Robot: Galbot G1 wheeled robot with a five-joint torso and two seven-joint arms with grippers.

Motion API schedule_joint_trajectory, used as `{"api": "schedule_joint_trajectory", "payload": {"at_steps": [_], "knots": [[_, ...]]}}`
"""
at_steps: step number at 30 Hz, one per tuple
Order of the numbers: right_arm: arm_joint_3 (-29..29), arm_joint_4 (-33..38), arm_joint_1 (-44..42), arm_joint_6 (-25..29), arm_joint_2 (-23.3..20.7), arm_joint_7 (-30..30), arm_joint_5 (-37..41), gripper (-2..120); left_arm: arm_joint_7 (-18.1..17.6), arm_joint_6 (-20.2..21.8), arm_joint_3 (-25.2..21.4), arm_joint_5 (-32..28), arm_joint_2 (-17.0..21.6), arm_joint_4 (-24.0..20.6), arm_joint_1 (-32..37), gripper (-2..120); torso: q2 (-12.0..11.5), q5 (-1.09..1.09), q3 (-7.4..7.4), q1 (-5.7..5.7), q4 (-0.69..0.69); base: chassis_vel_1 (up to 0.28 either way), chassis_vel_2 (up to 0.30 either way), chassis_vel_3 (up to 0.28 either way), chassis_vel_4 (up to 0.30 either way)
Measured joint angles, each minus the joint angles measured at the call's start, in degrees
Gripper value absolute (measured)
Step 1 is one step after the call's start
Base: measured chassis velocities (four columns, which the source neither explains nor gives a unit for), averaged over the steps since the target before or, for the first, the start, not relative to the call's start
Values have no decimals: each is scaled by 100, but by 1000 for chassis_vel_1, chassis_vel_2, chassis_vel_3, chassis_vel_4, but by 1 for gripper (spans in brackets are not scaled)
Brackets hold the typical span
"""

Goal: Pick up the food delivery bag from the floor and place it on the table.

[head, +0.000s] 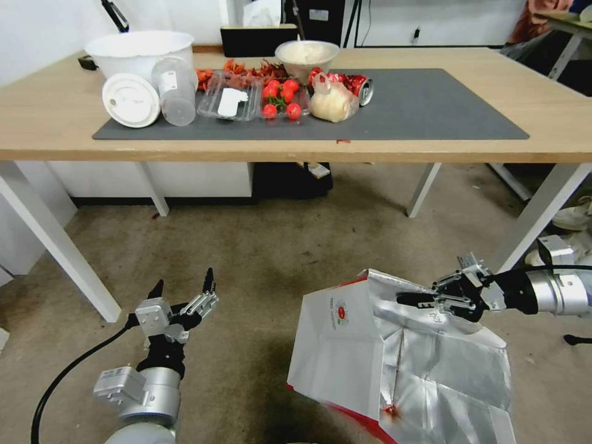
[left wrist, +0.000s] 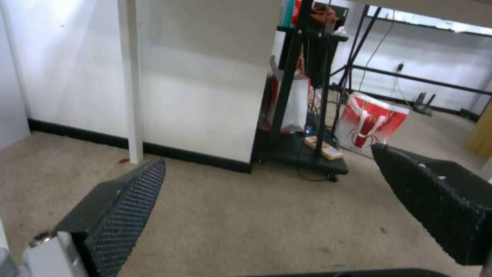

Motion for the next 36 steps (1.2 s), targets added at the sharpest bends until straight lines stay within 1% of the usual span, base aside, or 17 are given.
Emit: {"api": "schedule_joint_trajectory", "payload": {"at_steps": [3, 5, 6, 12, 13, 14, 16, 17, 20, 21, 24, 25, 36], "knots": [[1, -4, -13, 7, 0, -1, -20, 0, 3, 9, 0, 7, -2, -4, 1, 100, 95, 0, 74, 23, 0, 0, 0, 0, 0], [1, -4, -17, 8, 1, -1, -25, 0, 3, 10, 0, 7, -2, -4, 1, 100, 114, 0, 90, 26, 0, 0, 0, 0, 0], [0, 3, -34, 11, 3, -2, -36, 0, 9, 12, -4, 9, -1, -4, 3, 100, 166, 0, 129, 38, 0, 0, 0, 0, 0], [-3, 11, -47, 21, 12, -3, -57, 0, 18, 15, -5, 9, 0, -4, 1, 100, 254, 0, 192, 64, 0, 0, 0, 0, 0], [-4, 10, -48, 27, 15, -5, -59, 0, 22, 17, -4, 11, -5, -3, 0, 100, 303, 0, 225, 79, 0, 0, 0, 0, 0], [-4, 10, -48, 27, 15, -5, -59, 0, 22, 17, -4, 11, -5, -3, 0, 100, 303, 0, 225, 79, 0, 0, 0, 0, 0], [-4, 5, -50, 33, 17, -16, -59, 0, 25, 18, 1, 22, -12, 2, -4, 100, 390, 0, 294, 100, 0, 0, 0, 0, 0], [-4, 5, -50, 33, 17, -16, -59, 0, 25, 18, 1, 22, -12, 2, -4, 100, 390, 0, 294, 100, 0, 0, 0, 0, 0], [-4, 5, -53, 35, 23, -17, -60, 0, 32, 19, 2, 34, -13, 11, -6, 100, 484, 0, 361, 125, -1, 0, 0, 0, 0], [-4, 5, -53, 35, 23, -17, -60, 0, 32, 19, 2, 34, -13, 11, -6, 100, 484, 0, 361, 125, -1, 0, 0, 0, 0], [-9, 11, -53, 35, 25, -15, -65, 0, 57, 19, 3, 38, -13, 12, -2, 100, 577, 0, 431, 150, 1, 0, 0, 0, 0], [-9, 11, -53, 35, 25, -15, -65, 0, 57, 19, 3, 38, -13, 12, -2, 100, 577, 0, 431, 150, 1, 0, 0, 0, 0], [-7, 31, -89, 47, 48, -14, -99, 0, 62, 19, 7, 57, -10, 18, 0, 100, 845, 0, 619, 231, -1, 0, 0, 0, 0]]}}
